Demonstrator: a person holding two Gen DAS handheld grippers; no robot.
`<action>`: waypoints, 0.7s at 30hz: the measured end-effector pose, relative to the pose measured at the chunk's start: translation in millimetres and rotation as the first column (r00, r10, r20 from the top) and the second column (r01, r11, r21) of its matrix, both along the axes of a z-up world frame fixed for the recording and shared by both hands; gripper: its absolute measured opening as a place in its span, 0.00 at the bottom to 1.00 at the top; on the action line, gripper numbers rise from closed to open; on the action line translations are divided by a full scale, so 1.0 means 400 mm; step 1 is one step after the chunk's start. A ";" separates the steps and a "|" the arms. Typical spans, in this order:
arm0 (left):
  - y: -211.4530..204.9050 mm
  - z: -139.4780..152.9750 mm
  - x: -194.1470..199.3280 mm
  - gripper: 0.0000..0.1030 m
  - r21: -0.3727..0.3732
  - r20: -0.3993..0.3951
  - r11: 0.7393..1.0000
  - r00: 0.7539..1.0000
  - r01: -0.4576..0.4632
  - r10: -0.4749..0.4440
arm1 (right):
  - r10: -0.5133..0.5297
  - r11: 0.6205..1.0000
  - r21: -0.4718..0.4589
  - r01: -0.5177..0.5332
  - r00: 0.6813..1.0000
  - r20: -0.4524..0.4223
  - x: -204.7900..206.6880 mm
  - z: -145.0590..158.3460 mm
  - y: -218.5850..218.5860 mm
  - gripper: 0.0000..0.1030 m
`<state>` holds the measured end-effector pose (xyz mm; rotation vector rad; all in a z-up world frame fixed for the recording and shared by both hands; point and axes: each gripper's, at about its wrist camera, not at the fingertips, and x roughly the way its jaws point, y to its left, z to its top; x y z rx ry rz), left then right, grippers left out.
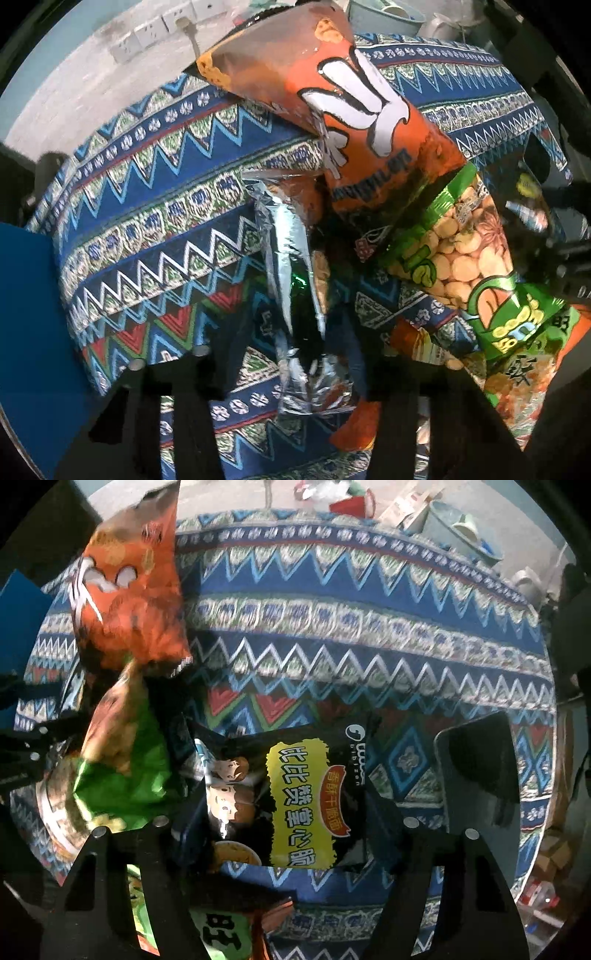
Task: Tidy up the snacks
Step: 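Grasp a silver foil bag with the left gripper while the right gripper grasps a black-yellow snack bag, then carry the silver bag with the left gripper while the right gripper carries the black bag to the box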
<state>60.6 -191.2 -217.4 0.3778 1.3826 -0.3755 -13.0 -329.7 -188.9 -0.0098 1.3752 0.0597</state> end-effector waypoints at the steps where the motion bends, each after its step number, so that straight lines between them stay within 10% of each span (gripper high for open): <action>1: -0.003 -0.001 -0.002 0.27 0.007 0.007 1.000 1.000 0.006 -0.006 | -0.007 1.000 -0.002 0.007 1.000 0.009 0.012 0.009 -0.006 0.70; 21: 0.146 0.162 -0.041 0.27 -0.015 0.137 0.996 0.987 -0.082 0.084 | -0.037 0.999 0.023 0.032 0.973 0.229 0.024 0.223 0.048 0.70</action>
